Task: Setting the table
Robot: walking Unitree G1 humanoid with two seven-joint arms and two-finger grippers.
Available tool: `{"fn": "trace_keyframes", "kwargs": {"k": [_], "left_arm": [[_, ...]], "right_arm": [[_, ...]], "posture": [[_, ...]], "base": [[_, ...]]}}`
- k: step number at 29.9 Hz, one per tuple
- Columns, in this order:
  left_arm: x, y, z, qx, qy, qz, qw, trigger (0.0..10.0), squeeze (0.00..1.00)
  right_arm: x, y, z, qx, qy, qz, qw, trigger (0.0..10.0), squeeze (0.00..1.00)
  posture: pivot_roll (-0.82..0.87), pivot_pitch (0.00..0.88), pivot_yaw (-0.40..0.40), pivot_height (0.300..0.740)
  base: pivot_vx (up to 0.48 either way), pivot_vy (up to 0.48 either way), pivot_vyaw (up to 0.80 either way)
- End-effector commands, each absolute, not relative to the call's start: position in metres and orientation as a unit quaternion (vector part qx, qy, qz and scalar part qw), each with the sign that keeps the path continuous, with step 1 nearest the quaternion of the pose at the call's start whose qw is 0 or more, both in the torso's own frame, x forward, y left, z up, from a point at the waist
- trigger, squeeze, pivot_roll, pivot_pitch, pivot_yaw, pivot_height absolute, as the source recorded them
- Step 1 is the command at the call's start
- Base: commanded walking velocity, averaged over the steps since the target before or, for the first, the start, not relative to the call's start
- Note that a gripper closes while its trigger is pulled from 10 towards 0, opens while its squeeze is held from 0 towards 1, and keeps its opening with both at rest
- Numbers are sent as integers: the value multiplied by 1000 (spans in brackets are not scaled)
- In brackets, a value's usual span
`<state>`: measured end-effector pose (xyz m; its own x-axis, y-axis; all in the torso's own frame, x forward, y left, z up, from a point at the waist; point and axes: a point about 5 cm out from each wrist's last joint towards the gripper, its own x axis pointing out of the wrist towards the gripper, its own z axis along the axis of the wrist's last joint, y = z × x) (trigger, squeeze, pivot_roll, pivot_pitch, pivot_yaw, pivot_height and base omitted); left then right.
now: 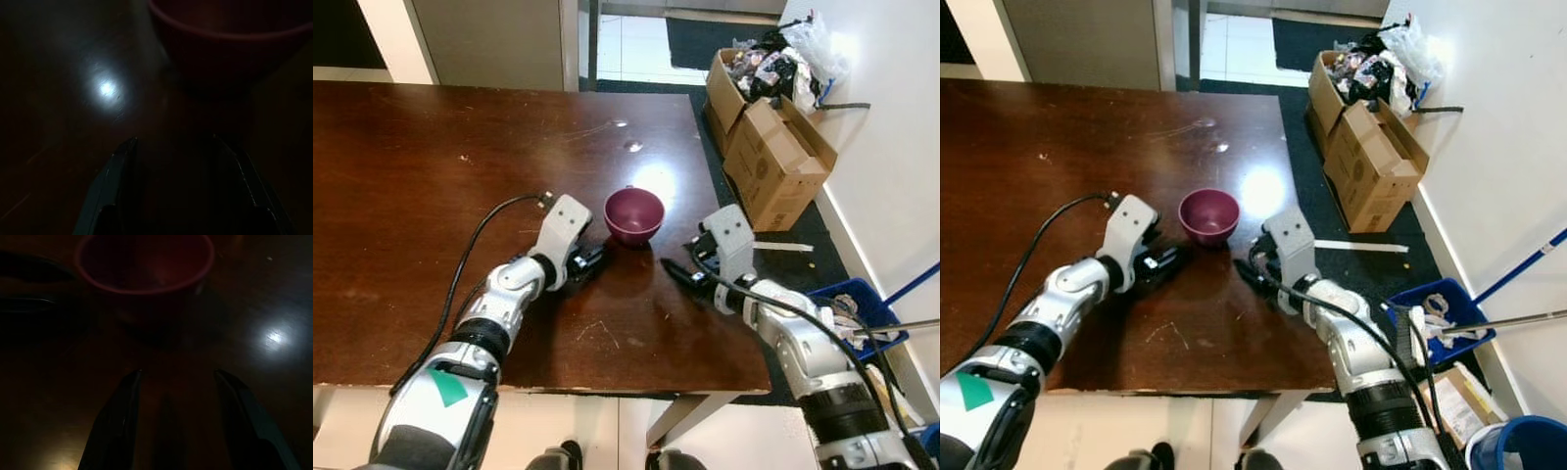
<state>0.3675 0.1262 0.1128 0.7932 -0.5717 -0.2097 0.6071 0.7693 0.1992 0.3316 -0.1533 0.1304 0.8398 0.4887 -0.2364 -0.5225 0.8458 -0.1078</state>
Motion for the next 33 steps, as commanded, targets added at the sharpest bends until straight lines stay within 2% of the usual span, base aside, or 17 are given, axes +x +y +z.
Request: {"fn": "trace_keyframes", "kwargs": {"k": [1, 8, 10, 12, 16, 17, 19, 23, 31, 32, 33], "left_arm": [[362, 121, 109, 123, 68, -343, 929, 10000, 0], [358, 120, 109, 113, 59, -359, 924, 10000, 0], [357, 125, 112, 105, 51, -355, 928, 10000, 0], [356, 132, 114, 103, 45, -348, 931, 10000, 0], [354, 136, 117, 104, 42, -348, 931, 10000, 0], [354, 137, 118, 105, 39, -349, 930, 10000, 0], [351, 139, 124, 109, 27, -356, 928, 10000, 0], [347, 142, 129, 111, 19, -361, 926, 10000, 0], [333, 163, 133, 124, 22, -354, 927, 10000, 0], [329, 170, 135, 126, 22, -349, 928, 10000, 0], [325, 176, 137, 128, 21, -345, 930, 10000, 0]], "right_arm": [[335, -164, 129, -104, 98, 244, 959, 10000, 0], [346, -181, 140, -125, 64, 203, 969, 10000, 0], [348, -181, 164, -122, 13, 219, 968, 10000, 0], [341, -173, 192, -126, -45, 267, 954, 10000, 0], [337, -166, 203, -146, -67, 306, 939, 10000, 0], [335, -164, 203, -155, -62, 325, 931, 10000, 1000], [333, -156, 188, -186, -27, 383, 905, 10000, 1000], [336, -150, 174, -197, 7, 425, 884, 10000, 1000], [352, -144, 171, -219, 18, 432, 874, 10000, 1000], [357, -144, 173, -233, 14, 422, 876, 10000, 816], [361, -144, 176, -243, 11, 414, 877, 10000, 0]], "posture": [[-97, 37, 35, 740], [-93, 38, 34, 740], [-87, 42, 30, 740], [-85, 47, 31, 740], [-86, 53, 35, 740], [-85, 56, 35, 740], [-84, 56, 35, 740], [-66, 64, 33, 740], [-25, 73, 22, 740], [-12, 73, 18, 740], [-3, 73, 14, 740]], "base": [[0, 0, 0], [0, 0, 0], [0, 0, 0], [0, 0, 0], [0, 0, 0], [0, 0, 0], [0, 0, 0], [0, 0, 0], [0, 0, 0], [0, 0, 0], [0, 0, 0]]}}
